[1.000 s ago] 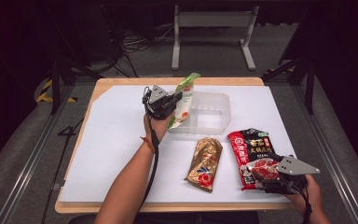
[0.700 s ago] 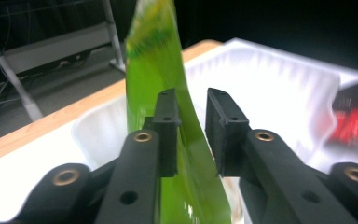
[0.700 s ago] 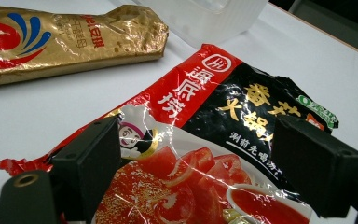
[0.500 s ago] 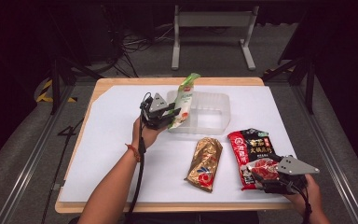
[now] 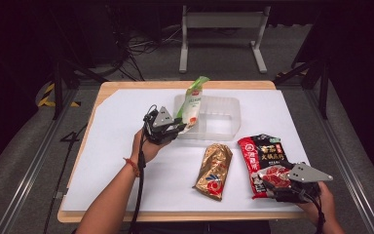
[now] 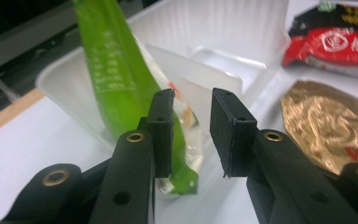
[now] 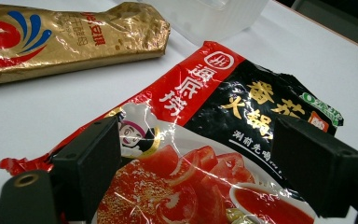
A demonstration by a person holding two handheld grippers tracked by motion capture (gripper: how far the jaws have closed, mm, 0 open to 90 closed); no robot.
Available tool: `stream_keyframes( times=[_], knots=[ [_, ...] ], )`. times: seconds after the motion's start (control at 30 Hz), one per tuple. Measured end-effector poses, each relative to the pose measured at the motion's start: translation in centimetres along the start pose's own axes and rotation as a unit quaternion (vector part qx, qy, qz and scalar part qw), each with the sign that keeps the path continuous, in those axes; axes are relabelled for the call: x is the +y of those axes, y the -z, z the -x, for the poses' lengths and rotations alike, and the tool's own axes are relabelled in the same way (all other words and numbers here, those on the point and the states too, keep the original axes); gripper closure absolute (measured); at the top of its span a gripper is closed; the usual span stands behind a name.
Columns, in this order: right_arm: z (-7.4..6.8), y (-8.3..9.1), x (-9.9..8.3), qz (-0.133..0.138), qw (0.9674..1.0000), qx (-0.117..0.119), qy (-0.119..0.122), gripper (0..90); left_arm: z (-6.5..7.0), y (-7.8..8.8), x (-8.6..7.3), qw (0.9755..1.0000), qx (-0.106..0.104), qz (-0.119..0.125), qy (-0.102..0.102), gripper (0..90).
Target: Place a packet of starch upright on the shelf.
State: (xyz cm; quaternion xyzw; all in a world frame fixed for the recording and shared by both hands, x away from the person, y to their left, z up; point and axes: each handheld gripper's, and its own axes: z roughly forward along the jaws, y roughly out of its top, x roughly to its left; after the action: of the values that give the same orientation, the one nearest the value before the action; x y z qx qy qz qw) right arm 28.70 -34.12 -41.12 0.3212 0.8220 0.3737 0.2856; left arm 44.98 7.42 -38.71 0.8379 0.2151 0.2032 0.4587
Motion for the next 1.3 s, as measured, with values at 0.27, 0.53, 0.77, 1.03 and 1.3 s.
stream_keyframes(
  times=[0.27, 0.53, 0.77, 1.03, 1.3],
  knots=[
    [-0.1, -0.1, 0.0, -0.001, 1.0, 0.001, 0.001, 16.4, -0.3, -1.4, -0.1, 0.9983, -0.001, -0.058, -0.006, 86.1],
    [-0.1, -0.1, 0.0, -0.002, 1.0, 0.002, 0.0, 16.4, -0.8, -2.9, 0.3, 0.995, -0.004, -0.099, -0.016, 90.0],
    [-0.1, -0.2, -0.1, -0.003, 1.0, 0.004, 0.0, 16.4, -1.1, -4.1, 0.8, 0.993, -0.012, -0.117, -0.01, 90.0],
    [-0.3, -0.3, 0.0, -0.002, 1.0, 0.008, 0.004, 16.4, -1.3, -5.3, 1.1, 0.9899, -0.009, -0.141, -0.018, 90.0],
    [-0.1, -0.1, -0.1, 0.0, 1.0, 0.007, -0.001, 16.7, -0.6, -3.2, 0.5, 0.9967, -0.027, -0.075, -0.012, 84.7]
  ],
)
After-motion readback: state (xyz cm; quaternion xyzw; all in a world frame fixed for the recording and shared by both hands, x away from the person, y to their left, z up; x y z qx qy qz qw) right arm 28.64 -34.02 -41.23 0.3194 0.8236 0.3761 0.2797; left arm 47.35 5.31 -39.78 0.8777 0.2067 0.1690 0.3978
